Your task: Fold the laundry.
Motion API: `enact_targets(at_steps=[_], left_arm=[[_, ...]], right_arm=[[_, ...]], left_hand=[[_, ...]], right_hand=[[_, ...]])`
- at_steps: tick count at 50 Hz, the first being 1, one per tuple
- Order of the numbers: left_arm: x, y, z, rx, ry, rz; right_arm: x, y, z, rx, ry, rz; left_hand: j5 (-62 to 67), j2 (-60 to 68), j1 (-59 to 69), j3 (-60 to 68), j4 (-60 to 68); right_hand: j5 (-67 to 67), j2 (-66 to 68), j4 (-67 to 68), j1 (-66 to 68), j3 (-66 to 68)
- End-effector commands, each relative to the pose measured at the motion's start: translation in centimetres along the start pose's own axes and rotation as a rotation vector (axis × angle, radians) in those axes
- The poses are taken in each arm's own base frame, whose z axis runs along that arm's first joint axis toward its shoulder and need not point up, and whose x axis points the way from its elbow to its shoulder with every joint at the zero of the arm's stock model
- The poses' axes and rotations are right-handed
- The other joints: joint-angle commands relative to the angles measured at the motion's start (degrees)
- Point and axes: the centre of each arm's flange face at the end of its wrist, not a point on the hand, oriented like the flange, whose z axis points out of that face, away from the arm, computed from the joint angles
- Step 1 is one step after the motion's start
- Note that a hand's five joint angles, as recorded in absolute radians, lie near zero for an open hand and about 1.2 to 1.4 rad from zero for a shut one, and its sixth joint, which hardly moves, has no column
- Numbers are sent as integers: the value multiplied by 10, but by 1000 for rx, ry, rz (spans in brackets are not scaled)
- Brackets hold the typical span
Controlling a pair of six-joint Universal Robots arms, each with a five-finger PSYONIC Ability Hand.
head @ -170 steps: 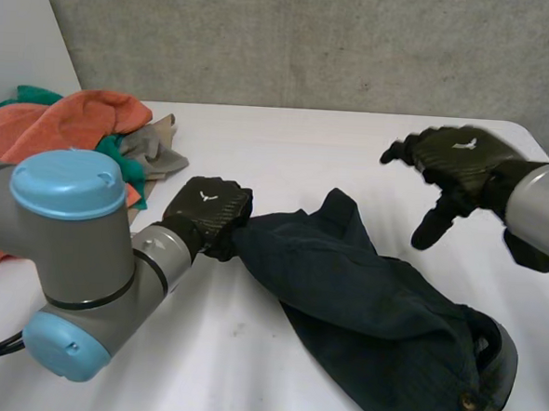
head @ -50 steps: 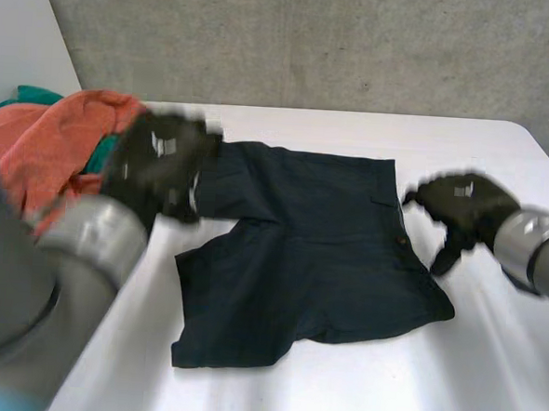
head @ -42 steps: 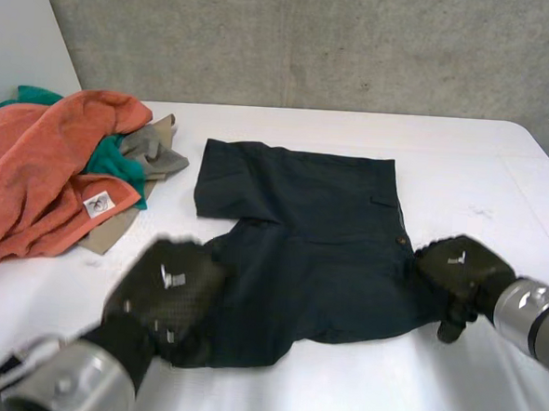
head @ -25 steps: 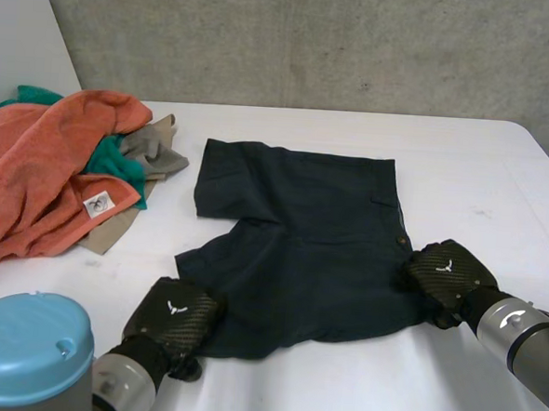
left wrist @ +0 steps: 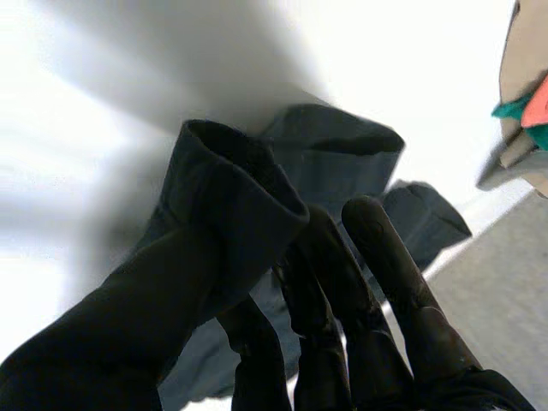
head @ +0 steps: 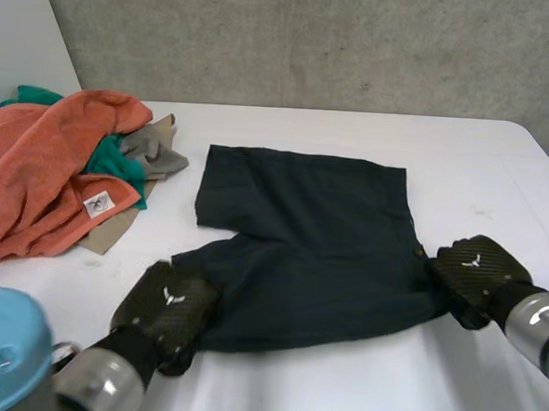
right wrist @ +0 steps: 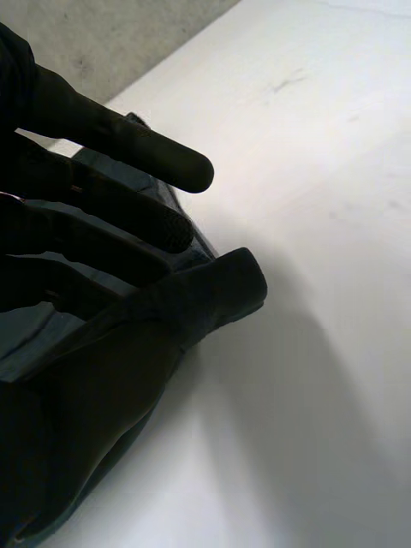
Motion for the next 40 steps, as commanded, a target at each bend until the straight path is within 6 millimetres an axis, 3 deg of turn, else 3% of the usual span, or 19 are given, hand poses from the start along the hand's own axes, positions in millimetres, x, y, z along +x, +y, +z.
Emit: enact_targets(at_steps=[1,3,6,8,12,15,16,17,20,21,27,28,29,31,32,35,36,40], left_arm=[[5,-4,-61,-174,133,56],[10,-4,-77,-216,187,78],[17,-6,-83,-219,226,99],[17,-9,-79,-203,223,101],[18,-18,-50,-132,186,91],[3,-31,-6,-60,89,41],[-4,-34,6,-42,57,28],[-17,-41,28,-3,0,18],[-33,-50,63,62,-71,35],[-40,-58,84,115,-108,62],[-54,-79,150,255,-209,156],[-57,-82,158,270,-222,164],[-69,-84,175,288,-261,178],[-79,-82,193,294,-291,184],[-87,-75,211,293,-311,181],[-90,-72,241,317,-331,184],[-91,-70,247,321,-336,185],[-92,-64,273,347,-352,184]], right_arm=[[3,-8,-56,-146,-73,-79],[1,-8,-65,-179,-103,-96],[-3,-9,-78,-219,-160,-104],[0,-8,-79,-228,-164,-105],[6,-9,-69,-181,-124,-115],[15,-7,-51,-150,-82,-99],[25,-5,-35,-135,-48,-68],[30,-4,-28,-128,-32,-45],[44,-10,-2,-70,24,30],[45,-13,3,-53,32,41],[49,-33,46,50,118,30],[50,-35,61,64,152,12],[50,-37,69,75,170,4],[51,-40,83,91,206,-12],[53,-42,97,109,237,-21],[52,-41,120,128,263,-37],[51,-41,136,154,276,-47],[54,-43,167,229,329,-52]], left_hand=[[127,116,151,119,115],[127,116,151,119,115],[127,116,151,119,115],[127,116,151,119,115],[127,116,151,119,115],[127,116,151,119,115],[127,116,151,119,115],[127,116,151,119,115],[127,116,151,119,115],[127,116,151,119,115],[127,116,151,119,115],[127,116,151,119,115],[127,116,151,119,115],[127,116,151,119,115],[127,116,151,119,115],[127,116,151,119,115],[127,116,151,119,115],[127,116,151,119,115]], right_hand=[[133,137,115,191,121],[133,137,115,191,121],[133,137,115,191,121],[133,137,115,191,121],[133,137,115,191,121],[133,137,115,191,121],[133,137,115,191,121],[133,137,115,191,121],[133,137,115,191,121],[133,137,115,191,121],[133,137,115,191,121],[133,137,115,191,121],[133,137,115,191,121],[133,137,115,191,121],[133,137,115,191,121],[133,137,115,191,121],[133,137,115,191,121],[133,137,115,191,121]])
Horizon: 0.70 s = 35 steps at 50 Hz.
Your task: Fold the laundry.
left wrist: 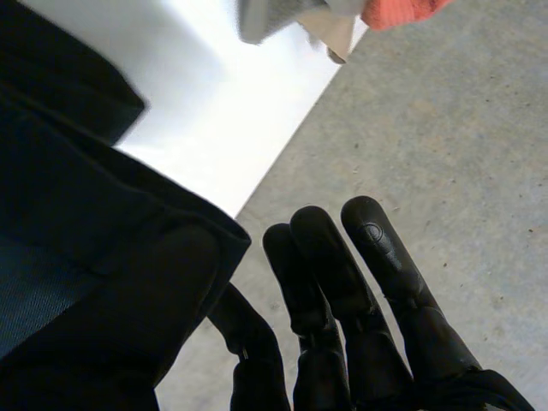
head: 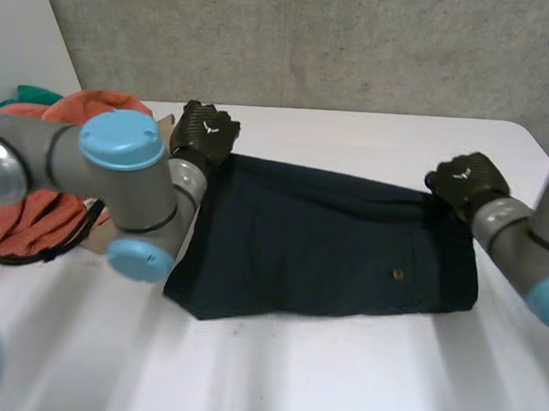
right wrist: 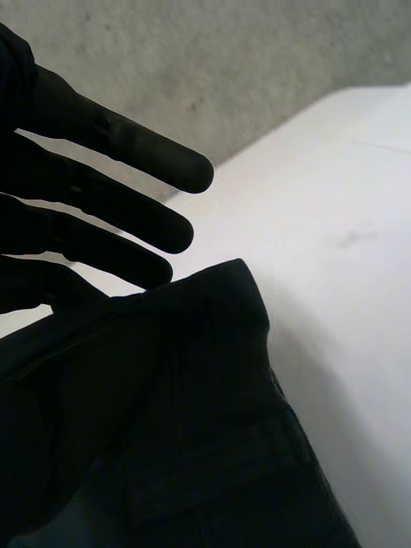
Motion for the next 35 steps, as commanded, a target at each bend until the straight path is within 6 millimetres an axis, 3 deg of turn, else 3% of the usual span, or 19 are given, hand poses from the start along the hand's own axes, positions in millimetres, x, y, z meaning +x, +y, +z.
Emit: enact_targets(at_steps=[1,3,4,5,6,8,9,10,12,14,19,25,31,35], left_arm=[[14,29,46,38,-40,-3],[19,32,54,68,-50,-5],[19,32,55,78,-53,-5],[20,32,57,87,-56,-6],[21,30,57,97,-60,-6],[23,27,57,111,-64,-9],[24,26,57,115,-68,-10],[25,25,56,124,-74,-15],[27,22,53,129,-78,-18],[20,5,45,148,-93,-24],[3,-16,19,134,-100,-38],[1,-21,-14,92,-56,-90],[10,-16,-40,47,-3,-138],[17,-15,-47,36,19,-138]], right_arm=[[-14,7,62,118,95,-27],[-20,11,76,160,114,-31],[-22,12,80,168,121,-33],[-26,14,85,177,134,-34],[-27,14,86,181,136,-34],[-27,14,86,184,138,-32],[-25,10,84,188,140,-24],[-23,7,82,190,142,-15],[-19,1,74,184,142,10],[-10,-2,56,136,120,58],[-4,-8,8,9,15,172],[-14,30,-25,-212,-159,299],[-23,43,-27,-202,-183,306],[-26,50,-17,-163,-151,293]], left_hand=[[119,114,148,117,112],[119,114,148,117,112],[119,114,148,117,112],[119,114,148,117,112],[-19,-24,10,-21,-26],[-443,-449,-415,-446,-451],[-581,-586,-552,-583,-588],[-542,-548,-513,-545,-549],[-581,-586,-552,-583,-588],[-581,-586,-552,-583,-588],[-581,-586,-552,-583,-588],[-581,-586,-552,-583,-588],[-581,-586,-552,-583,-588],[-581,-586,-552,-583,-588]], right_hand=[[121,137,115,168,118],[100,116,94,147,97],[-90,-74,-97,-43,-93],[-450,-434,-456,-403,-453],[-579,-563,-585,-532,-582],[-579,-563,-585,-532,-582],[-579,-563,-585,-532,-582],[-579,-563,-585,-532,-582],[-579,-563,-585,-532,-582],[-579,-563,-585,-532,-582],[-579,-563,-585,-532,-582],[-531,-515,-538,-484,-534],[-504,-488,-511,-457,-507],[-288,-272,-294,-240,-291]])
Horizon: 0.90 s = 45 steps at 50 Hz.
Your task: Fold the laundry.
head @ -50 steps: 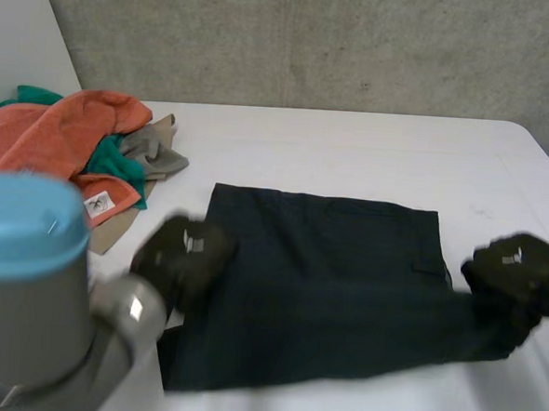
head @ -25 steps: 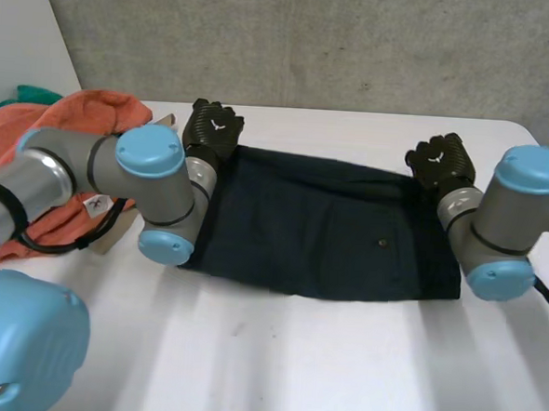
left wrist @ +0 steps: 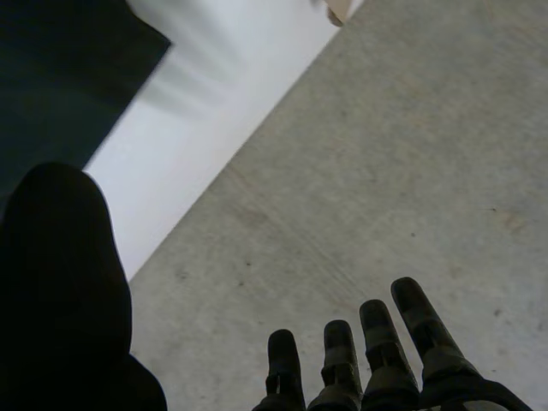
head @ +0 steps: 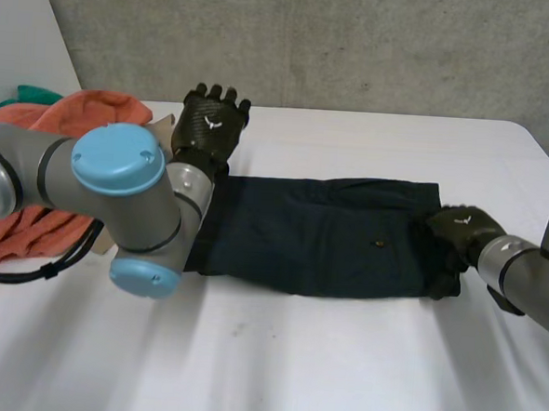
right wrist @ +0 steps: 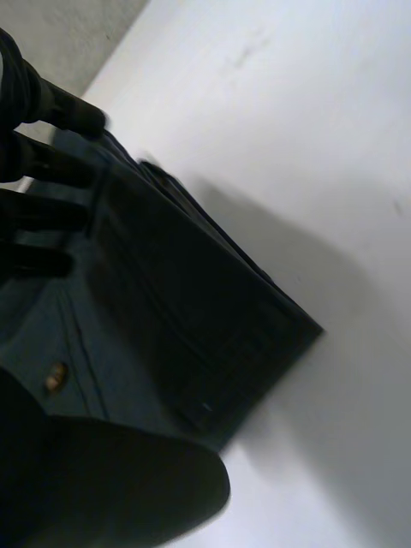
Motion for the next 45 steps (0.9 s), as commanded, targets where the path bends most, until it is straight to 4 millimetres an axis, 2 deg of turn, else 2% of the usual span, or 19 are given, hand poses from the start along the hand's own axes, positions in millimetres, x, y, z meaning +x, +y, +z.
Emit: enact_targets(at_steps=[1,2,7,12,20,22,23,26,27,29,30,33,34,38,40,41,42,44,45], left_arm=[[12,6,-20,-40,48,-24],[12,6,-21,-41,50,-26],[7,-3,-24,-29,38,-28],[-3,-18,-31,0,27,-33],[-13,-29,-43,11,16,-58],[-15,-29,-45,9,15,-67],[-15,-29,-47,7,16,-71],[-18,-31,-51,6,10,-83],[-20,-31,-52,3,6,-89],[-22,-30,-55,-3,5,-93],[-24,-29,-56,-6,2,-94],[-28,-29,-60,-10,-3,-99],[-28,-28,-61,-14,-3,-98],[-29,-28,-64,-14,-4,-100],[-33,-29,-63,-13,-15,-103],[-34,-29,-63,-13,-19,-103],[-38,-29,-61,-10,-30,-105],[-44,-30,-59,-5,-46,-105],[-47,-32,-58,2,-55,-105]], right_arm=[[0,19,23,59,31,-20],[2,20,25,61,40,-19],[25,26,23,41,148,-18],[48,-1,-6,112,272,-164],[49,-13,-12,107,320,-435],[36,-21,-13,140,301,-489],[9,-37,-14,214,260,-550],[-40,-58,-21,340,186,-636],[-72,-67,-26,425,129,-680],[-104,-68,-31,496,61,-720],[-134,-64,-35,558,-19,-766],[-169,-53,-39,618,-133,-838],[-185,-43,-39,635,-192,-890],[-209,-24,-37,650,-266,-1002],[-212,-22,-36,652,-265,-1028],[-212,-23,-37,657,-264,-1030],[-212,-26,-38,667,-264,-1016],[-210,-29,-39,668,-266,-977],[-207,-35,-43,667,-274,-902]], left_hand=[[-27,-18,-7,-23,-16],[-27,-18,-7,-23,-16],[-27,-18,-7,-23,-16],[-27,-18,-7,-23,-16],[-27,-18,-7,-23,-16],[-27,-18,-7,-23,-16],[-27,-18,-7,-23,-16],[-27,-18,-7,-23,-16],[-27,-18,-7,-23,-16],[-27,-18,-7,-23,-16],[-27,-18,-7,-23,-16],[-27,-18,-7,-23,-16],[-27,-18,-7,-23,-16],[-27,-18,-7,-23,-16],[-27,-18,-7,-23,-16],[-27,-18,-7,-23,-16],[-27,-18,-7,-23,-16],[-27,-18,-7,-23,-16],[-27,-18,-7,-23,-16]], right_hand=[[465,471,469,470,471],[630,636,634,635,636],[631,637,636,636,638],[631,637,636,636,638],[631,637,636,636,638],[631,637,636,636,638],[631,637,636,636,638],[631,637,636,636,638],[631,637,636,636,638],[631,637,636,636,638],[631,637,636,636,638],[631,637,636,636,638],[631,637,636,636,638],[631,637,636,636,638],[631,637,636,636,638],[530,536,535,535,537],[223,229,227,228,230],[-38,-32,-33,-33,-31],[-69,-63,-64,-64,-62]])
